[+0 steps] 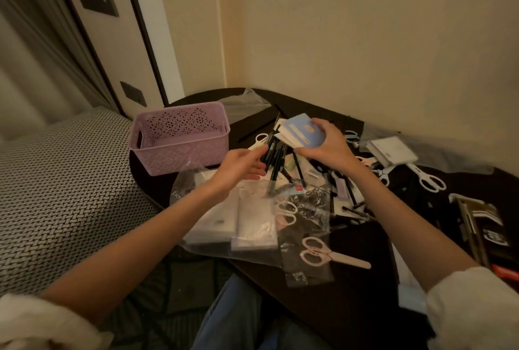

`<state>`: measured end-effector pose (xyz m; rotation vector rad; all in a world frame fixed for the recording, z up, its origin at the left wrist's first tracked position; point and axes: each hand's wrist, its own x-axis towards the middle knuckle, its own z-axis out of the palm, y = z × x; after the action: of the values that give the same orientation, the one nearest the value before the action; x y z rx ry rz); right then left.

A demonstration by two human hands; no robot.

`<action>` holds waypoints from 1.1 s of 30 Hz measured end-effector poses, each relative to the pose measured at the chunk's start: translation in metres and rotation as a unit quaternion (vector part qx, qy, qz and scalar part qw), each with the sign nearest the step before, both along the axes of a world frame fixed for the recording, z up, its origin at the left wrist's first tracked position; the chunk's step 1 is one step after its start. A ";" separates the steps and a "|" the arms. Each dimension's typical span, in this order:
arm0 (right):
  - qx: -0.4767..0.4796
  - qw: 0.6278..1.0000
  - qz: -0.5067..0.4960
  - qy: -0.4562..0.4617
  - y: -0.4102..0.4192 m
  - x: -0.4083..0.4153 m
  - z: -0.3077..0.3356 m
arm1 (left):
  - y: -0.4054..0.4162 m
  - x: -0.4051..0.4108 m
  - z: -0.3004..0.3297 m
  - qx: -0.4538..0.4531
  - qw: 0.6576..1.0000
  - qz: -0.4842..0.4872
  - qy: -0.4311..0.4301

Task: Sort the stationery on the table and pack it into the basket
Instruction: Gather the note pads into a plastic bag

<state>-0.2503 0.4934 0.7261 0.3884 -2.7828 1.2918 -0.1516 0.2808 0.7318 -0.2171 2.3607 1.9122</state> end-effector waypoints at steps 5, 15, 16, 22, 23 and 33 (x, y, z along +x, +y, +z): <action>0.054 0.986 0.158 0.030 0.008 0.077 0.015 | 0.013 0.016 0.012 0.185 0.978 -0.026 -0.088; -0.290 0.935 -0.043 -0.200 0.010 0.148 -0.003 | 0.037 0.048 0.002 0.167 0.985 0.010 -0.040; -0.347 0.905 -0.027 -0.243 0.013 0.152 -0.006 | 0.040 0.052 0.003 0.152 0.988 -0.009 -0.033; -0.423 0.867 -0.124 -0.235 0.031 0.156 -0.012 | 0.043 0.062 0.011 -0.124 0.983 -0.063 0.118; -0.389 0.879 -0.152 -0.230 0.035 0.155 -0.011 | 0.039 0.063 0.011 -0.220 0.960 -0.067 0.156; -0.178 0.941 -0.059 -0.281 0.003 0.142 -0.019 | 0.030 0.085 -0.002 -0.520 0.826 -0.127 0.174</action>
<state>-0.1082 0.4964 0.7076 -0.2022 -2.8073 2.0940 -0.0661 0.3111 0.7297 0.4000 3.1975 0.3955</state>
